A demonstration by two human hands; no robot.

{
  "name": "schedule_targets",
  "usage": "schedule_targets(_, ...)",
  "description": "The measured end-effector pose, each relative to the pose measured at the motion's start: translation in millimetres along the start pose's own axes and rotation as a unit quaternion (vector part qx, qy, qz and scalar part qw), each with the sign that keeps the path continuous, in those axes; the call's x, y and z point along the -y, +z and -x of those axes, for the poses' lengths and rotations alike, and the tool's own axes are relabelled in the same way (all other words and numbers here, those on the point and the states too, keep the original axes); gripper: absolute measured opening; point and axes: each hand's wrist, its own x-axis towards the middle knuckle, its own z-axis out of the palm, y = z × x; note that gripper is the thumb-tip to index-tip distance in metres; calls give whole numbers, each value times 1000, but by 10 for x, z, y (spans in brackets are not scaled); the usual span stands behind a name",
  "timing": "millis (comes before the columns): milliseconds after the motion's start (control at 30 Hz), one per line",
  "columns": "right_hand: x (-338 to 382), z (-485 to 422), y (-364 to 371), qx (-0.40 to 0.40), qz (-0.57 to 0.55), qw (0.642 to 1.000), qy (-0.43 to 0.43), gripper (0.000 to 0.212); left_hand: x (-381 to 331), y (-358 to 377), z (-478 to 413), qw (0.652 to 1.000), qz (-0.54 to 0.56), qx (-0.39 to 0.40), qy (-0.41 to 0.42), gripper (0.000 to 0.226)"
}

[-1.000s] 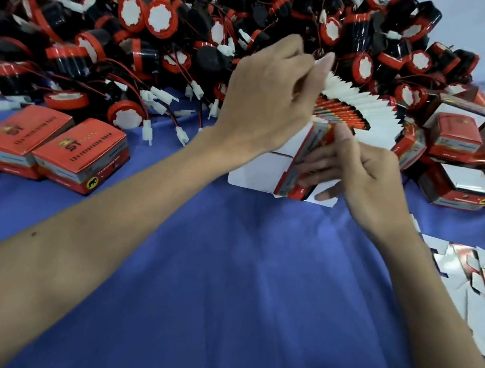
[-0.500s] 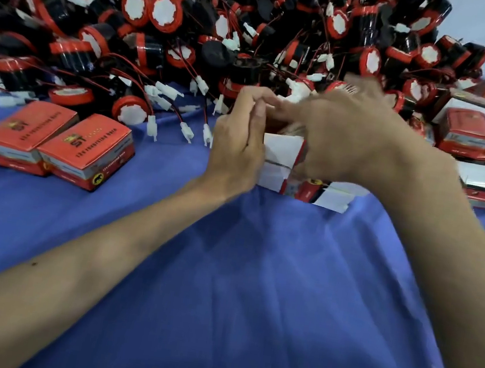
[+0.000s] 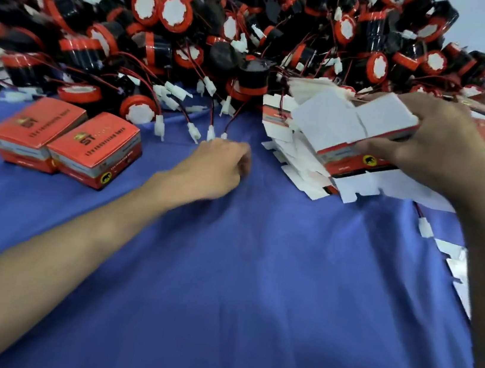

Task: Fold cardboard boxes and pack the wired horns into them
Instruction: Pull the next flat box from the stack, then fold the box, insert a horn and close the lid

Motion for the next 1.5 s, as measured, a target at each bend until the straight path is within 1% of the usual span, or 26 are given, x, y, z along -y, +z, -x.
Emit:
schedule_targets(67, -108, 66, -21, -10, -36, 999, 26, 44, -1, -115, -38, 973, 206, 92, -42, 40)
schedule_targets(133, -160, 120, 19, -40, -50, 998, 20, 46, 11, -114, -113, 905, 397, 83, -126, 44)
schedule_targets(167, -167, 140, 57, -59, -50, 997, 15, 48, -3, -86, -149, 872, 458, 51, -168, 37)
schedule_targets(200, -163, 160, 99, -75, -43, 996, 11, 50, -18, -52, -186, 869, 456, 1, -192, 25)
schedule_targets(233, -152, 183, 145, -85, -30, 996, 5, 51, -38, -34, -212, 899, 387, -52, -196, 21)
schedule_targets(267, -137, 207, 195, -86, -16, 996, -7, 52, -39, -16, -240, 949, 249, -97, -168, 37)
schedule_targets(300, -111, 237, 248, -80, -4, 997, -23, 51, -20, -2, -261, 978, 99, -143, -115, 51)
schedule_targets(333, -76, 272, 302, -70, 6, 997, -41, 50, -37, -22, -254, 982, -9, -180, -50, 53)
schedule_targets(367, -46, 318, 361, -61, 18, 996, -66, 49, -62, -57, -240, 983, -57, -172, -7, 47)
schedule_targets(433, 6, 445, 485, -47, 54, 989, -127, 45, -88, -71, -199, 993, -68, -86, 31, 30)
schedule_targets(467, 30, 515, 536, -41, 79, 985, -148, 47, -92, -53, -161, 995, -75, -54, 35, 31)
schedule_targets(533, 46, 646, 613, -37, 130, 978, -158, 62, -105, -36, -78, 996, -51, -69, 27, 39)
schedule_targets(600, 36, 762, 665, -41, 174, 974, -142, 77, -166, -35, -12, 991, 54, -115, 29, 45)
schedule_targets(667, 47, 870, 706, -20, 216, 970, -106, 82, -290, 44, 44, 980, 171, -83, 55, 57)
schedule_targets(700, 71, 918, 714, -3, 232, 969, -89, 83, -373, 130, 82, 978, 191, -46, 72, 68)
schedule_targets(800, 145, 1019, 667, 30, 233, 970, -60, 76, -589, 464, 184, 982, 158, 35, 93, 90)
schedule_targets(867, 212, 1026, 586, 36, 244, 968, -52, 66, -635, 610, 140, 985, 140, 36, 96, 90)
schedule_targets(967, 228, 862, 467, 38, 268, 962, -17, 68, -649, 611, -58, 983, 149, 57, 89, 81)
schedule_targets(1067, 91, 610, 400, 29, 232, 968, 90, 69, -634, 550, -193, 983, 112, 86, 117, 71)
schedule_targets(1167, -129, 518, 380, 40, 145, 962, 229, 95, -598, 539, -122, 979, 118, 82, 144, 68)
schedule_targets(1200, -175, 529, 386, 41, 116, 961, 249, 103, -582, 549, -66, 980, 113, 68, 150, 67)
schedule_targets(1233, -194, 550, 397, 13, 92, 964, 250, 108, -566, 559, -9, 981, 116, 43, 150, 66)
schedule_targets(1267, -196, 561, 399, -44, 71, 967, 240, 107, -551, 560, 44, 981, 131, 13, 142, 65)
schedule_targets(1367, -126, 559, 359, -220, 16, 957, 189, 85, -522, 492, 154, 972, 208, -38, 98, 57)
schedule_targets(1433, -33, 525, 311, -272, -34, 951, 143, 56, -506, 412, 203, 948, 306, -43, 76, 43)
schedule_targets(1500, 120, 488, 292, -295, -103, 946, 93, 23, -497, 305, 257, 900, 429, -61, 54, 34)
